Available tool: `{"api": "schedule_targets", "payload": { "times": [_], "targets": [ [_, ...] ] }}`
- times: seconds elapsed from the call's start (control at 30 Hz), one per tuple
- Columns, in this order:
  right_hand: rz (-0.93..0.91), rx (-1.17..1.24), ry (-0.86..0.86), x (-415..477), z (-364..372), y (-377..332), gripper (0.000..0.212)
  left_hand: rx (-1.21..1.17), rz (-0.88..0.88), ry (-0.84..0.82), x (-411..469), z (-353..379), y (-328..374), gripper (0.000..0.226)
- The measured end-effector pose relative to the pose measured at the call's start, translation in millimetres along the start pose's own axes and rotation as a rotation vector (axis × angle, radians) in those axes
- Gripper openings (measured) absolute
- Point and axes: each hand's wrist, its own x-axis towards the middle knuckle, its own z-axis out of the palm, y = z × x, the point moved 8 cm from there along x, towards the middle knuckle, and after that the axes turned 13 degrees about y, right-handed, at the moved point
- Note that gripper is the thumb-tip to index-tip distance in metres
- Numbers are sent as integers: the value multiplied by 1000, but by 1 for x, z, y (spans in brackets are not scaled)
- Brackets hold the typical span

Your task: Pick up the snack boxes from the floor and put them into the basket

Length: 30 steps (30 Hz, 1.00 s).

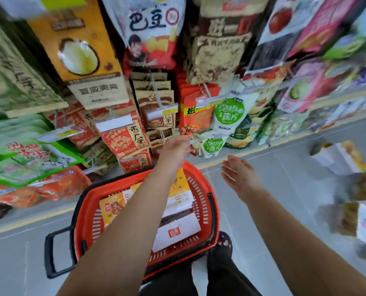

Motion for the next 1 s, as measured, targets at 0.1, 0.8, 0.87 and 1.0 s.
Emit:
{"api": "schedule_targets", "payload": {
  "times": [0.1, 0.8, 0.87, 1.0],
  "targets": [
    [-106, 129, 63, -17, -50, -47, 7, -14, 151, -127, -38, 56, 52, 10],
    [-318, 441, 439, -7, -462, -120, 10, 207, 201, -611, -276, 412, -21, 22],
    [-310, 436, 453, 3, -495, -120, 7, 230, 195, -626, -291, 440, -34, 22],
    [-266, 448, 519, 23, -547, -118, 8, 281, 164, -630, -308, 481, -50, 23]
  ]
}}
